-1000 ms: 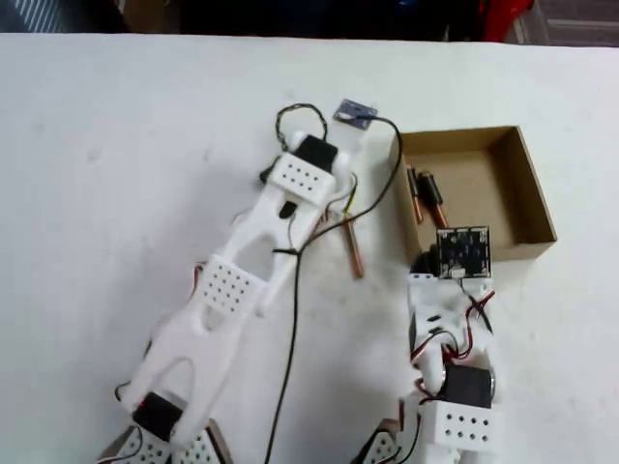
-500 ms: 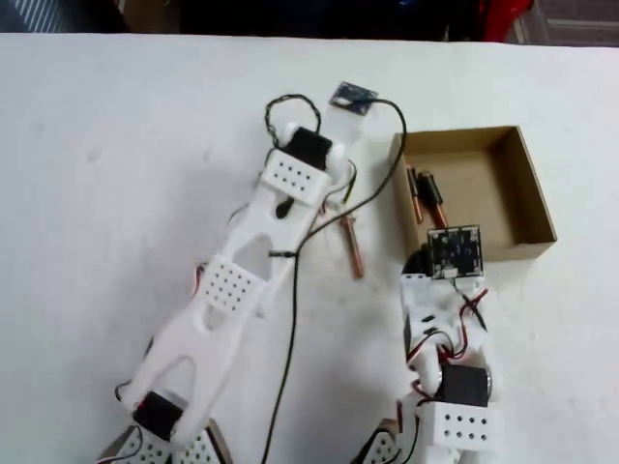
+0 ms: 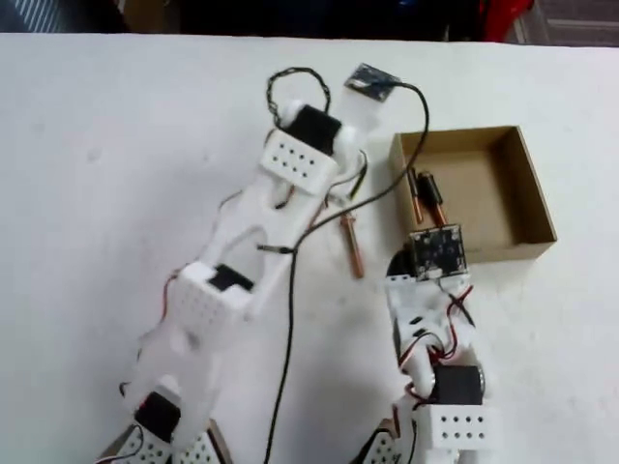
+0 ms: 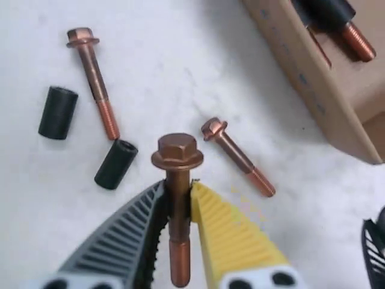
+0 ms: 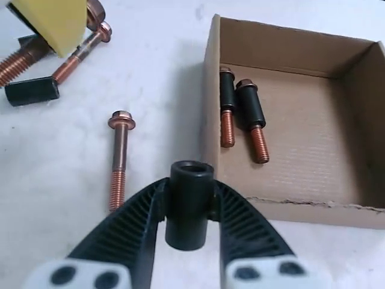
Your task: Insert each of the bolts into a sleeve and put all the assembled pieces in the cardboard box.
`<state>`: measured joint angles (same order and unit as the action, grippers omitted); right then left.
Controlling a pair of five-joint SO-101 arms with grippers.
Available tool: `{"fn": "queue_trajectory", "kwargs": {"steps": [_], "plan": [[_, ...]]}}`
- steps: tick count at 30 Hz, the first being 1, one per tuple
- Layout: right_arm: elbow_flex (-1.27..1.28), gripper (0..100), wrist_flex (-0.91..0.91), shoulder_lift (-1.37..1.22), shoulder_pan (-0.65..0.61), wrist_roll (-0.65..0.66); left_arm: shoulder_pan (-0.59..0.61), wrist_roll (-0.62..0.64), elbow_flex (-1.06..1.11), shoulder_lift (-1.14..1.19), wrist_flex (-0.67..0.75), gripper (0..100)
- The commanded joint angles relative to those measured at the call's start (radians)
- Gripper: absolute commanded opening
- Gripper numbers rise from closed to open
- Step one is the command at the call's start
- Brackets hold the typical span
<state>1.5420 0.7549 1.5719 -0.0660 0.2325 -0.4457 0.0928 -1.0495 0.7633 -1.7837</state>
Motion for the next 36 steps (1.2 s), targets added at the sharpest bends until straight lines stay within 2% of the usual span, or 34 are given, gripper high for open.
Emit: {"fn": "queue_trajectory", "kwargs": {"steps": [1,10,17,22,31,36], "plan": [[-0.034,1.7,-0.024,0.012,-0.048,-0.008,0.031,-0.017,0.166,-0.249,-0.002,2],[-0.038,1.7,-0.024,0.012,-0.229,-0.008,0.145,-0.018,0.436,-0.567,0.0,2],[-0.038,1.7,-0.127,0.012,-0.404,-0.035,0.147,-0.018,0.606,-0.811,0.035,2],[-0.038,1.7,-0.228,0.012,-0.452,-0.196,0.147,-0.018,0.818,-1.01,0.157,2],[-0.031,1.7,-0.406,0.01,-0.564,-0.206,0.14,-0.015,1.195,-1.316,0.516,2],[-0.029,1.7,-0.475,0.002,-0.622,-0.204,0.139,-0.011,1.278,-1.423,0.615,2]]}}
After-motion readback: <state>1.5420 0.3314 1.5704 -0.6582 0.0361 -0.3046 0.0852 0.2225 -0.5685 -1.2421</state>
